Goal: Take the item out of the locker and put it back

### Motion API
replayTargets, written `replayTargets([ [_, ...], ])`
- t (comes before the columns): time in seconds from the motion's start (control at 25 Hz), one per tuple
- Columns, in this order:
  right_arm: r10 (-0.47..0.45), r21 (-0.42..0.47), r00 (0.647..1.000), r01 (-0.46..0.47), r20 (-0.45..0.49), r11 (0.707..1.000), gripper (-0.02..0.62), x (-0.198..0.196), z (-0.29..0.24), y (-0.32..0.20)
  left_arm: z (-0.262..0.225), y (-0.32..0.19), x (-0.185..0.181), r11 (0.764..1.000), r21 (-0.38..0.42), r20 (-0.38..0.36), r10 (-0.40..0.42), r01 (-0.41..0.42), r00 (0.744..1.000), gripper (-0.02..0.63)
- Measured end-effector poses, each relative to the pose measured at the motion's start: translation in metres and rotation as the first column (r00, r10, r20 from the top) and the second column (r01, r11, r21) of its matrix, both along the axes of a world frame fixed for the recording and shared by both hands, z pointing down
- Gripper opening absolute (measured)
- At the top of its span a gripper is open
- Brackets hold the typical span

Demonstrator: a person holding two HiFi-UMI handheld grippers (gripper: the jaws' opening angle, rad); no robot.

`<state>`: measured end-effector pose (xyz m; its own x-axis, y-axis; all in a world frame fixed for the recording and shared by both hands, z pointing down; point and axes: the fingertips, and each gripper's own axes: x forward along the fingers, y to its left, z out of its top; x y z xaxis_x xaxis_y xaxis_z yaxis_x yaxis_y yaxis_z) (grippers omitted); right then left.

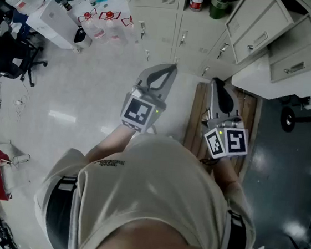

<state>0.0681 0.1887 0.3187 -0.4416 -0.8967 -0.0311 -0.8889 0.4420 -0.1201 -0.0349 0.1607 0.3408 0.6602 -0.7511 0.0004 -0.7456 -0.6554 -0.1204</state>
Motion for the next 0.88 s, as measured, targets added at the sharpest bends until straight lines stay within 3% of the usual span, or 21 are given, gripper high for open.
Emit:
replayTargets([
  [0.28, 0.026, 0.001, 0.999, -0.026, 0.019, 1.0, 0.002, 0.011, 0.001, 0.0, 0.007, 0.004, 0.007, 0.999, -0.045, 0.0, 0.006, -0.006, 1.0, 0.012],
  [0.88, 0.007, 0.021, 1.0, -0.007, 0.006, 1.0, 0.003, 0.03, 0.004, 0.01, 0.009, 0.022, 0.026, 1.0, -0.02, 0.004, -0.022, 0.022, 1.0, 0.012],
])
